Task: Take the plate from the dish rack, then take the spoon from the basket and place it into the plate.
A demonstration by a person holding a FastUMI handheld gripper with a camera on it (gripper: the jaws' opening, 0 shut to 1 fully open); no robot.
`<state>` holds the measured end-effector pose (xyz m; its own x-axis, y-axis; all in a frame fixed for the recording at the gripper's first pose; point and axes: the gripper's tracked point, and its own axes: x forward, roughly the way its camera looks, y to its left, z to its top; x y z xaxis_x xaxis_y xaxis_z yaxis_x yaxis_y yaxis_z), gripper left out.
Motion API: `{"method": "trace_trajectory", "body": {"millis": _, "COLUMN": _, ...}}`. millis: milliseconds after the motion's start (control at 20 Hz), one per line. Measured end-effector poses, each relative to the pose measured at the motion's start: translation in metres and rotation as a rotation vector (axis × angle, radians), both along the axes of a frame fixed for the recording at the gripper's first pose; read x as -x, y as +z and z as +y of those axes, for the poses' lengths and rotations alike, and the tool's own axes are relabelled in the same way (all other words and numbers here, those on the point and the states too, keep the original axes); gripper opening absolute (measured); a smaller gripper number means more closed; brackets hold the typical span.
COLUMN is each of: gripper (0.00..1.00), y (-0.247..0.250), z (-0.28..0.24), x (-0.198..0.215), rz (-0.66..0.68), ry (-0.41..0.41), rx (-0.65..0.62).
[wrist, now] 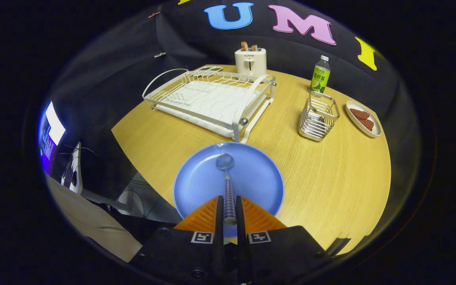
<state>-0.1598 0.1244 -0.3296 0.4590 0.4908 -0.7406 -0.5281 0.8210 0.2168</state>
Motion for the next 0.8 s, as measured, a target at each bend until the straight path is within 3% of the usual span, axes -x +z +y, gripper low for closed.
{"method": "trace_trajectory", "body": {"millis": 200, "gripper": 0.19, "y": -0.013, "z": -0.003, "x": -0.001, "rz": 0.035, "ry": -0.025, "rx": 0.018}}
{"method": "trace_trajectory", "body": {"millis": 300, "gripper": 0.28, "y": -0.013, "z": -0.005, "x": -0.005, "rz": 0.033, "ry": -0.041, "rx": 0.020}}
{"method": "trace_trajectory", "body": {"millis": 350, "gripper": 0.42, "y": -0.012, "z": -0.004, "x": -0.006, "rz": 0.032, "ry": -0.046, "rx": 0.014}}
{"method": "trace_trajectory", "body": {"millis": 550, "gripper": 0.80, "y": -0.012, "z": -0.007, "x": -0.009, "rz": 0.031, "ry": -0.060, "rx": 0.016}}
{"method": "trace_trajectory", "body": {"millis": 800, "gripper": 0.95, "y": -0.001, "z": -0.008, "x": -0.012, "rz": 0.016, "ry": -0.077, "rx": 0.005}}
